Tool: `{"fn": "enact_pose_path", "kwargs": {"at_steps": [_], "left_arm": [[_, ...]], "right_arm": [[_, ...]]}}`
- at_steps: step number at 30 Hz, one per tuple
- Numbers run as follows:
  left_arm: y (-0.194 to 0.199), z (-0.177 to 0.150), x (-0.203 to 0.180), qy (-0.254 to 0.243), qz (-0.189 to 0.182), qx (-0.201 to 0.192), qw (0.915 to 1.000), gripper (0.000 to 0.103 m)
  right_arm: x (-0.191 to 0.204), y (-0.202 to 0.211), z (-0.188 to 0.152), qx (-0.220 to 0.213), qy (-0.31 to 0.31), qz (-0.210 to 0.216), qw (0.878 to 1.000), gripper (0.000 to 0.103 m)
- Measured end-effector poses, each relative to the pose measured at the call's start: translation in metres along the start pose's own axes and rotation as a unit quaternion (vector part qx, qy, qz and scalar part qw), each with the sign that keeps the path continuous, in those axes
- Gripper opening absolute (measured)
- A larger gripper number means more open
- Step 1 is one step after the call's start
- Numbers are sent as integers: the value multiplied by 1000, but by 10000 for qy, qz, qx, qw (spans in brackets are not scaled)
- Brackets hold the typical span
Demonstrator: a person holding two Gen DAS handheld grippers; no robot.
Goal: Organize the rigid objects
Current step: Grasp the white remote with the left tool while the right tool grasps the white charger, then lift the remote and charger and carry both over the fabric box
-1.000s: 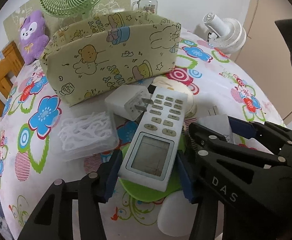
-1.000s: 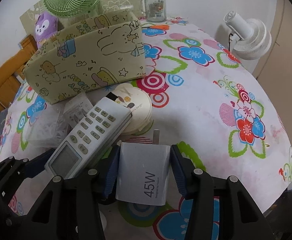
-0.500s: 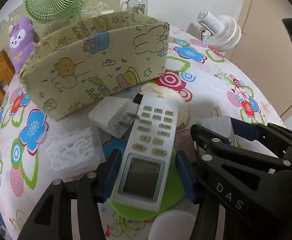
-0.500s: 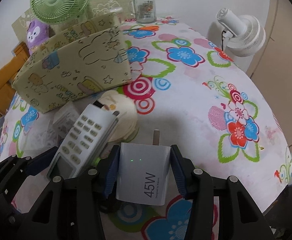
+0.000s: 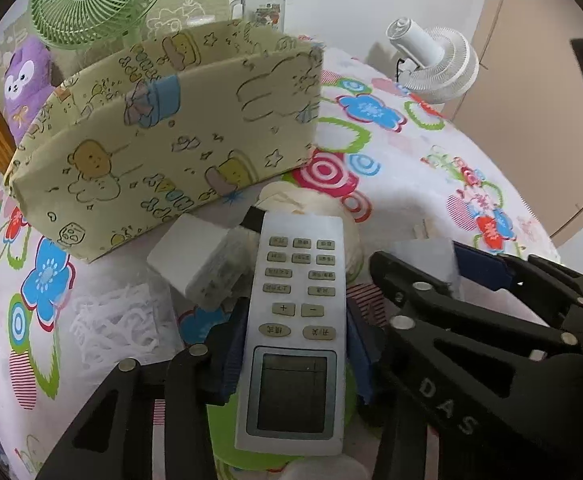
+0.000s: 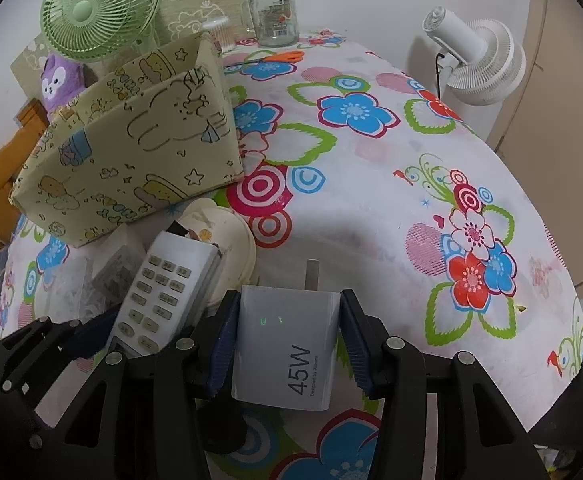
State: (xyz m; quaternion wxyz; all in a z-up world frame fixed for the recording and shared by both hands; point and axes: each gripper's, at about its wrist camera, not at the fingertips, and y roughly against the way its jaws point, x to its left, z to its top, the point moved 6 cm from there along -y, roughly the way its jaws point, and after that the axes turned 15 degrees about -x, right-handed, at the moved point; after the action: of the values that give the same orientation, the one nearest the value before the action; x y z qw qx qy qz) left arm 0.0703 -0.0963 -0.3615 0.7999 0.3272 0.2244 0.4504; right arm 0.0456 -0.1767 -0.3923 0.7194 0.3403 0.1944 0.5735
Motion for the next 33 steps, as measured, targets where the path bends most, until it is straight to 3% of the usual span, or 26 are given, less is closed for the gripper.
{"fn": "enact_pose_path", "kwargs": {"at_steps": [9,33], "left_arm": [[18,19,-12,-1,-61,-211,9998,45],[71,79,2,457,605,-775,9941,45]], "right_arm": [[-1,15,19,-169,50,99,9998,51],[29,57,93,-652,583,677,9939,50]]}}
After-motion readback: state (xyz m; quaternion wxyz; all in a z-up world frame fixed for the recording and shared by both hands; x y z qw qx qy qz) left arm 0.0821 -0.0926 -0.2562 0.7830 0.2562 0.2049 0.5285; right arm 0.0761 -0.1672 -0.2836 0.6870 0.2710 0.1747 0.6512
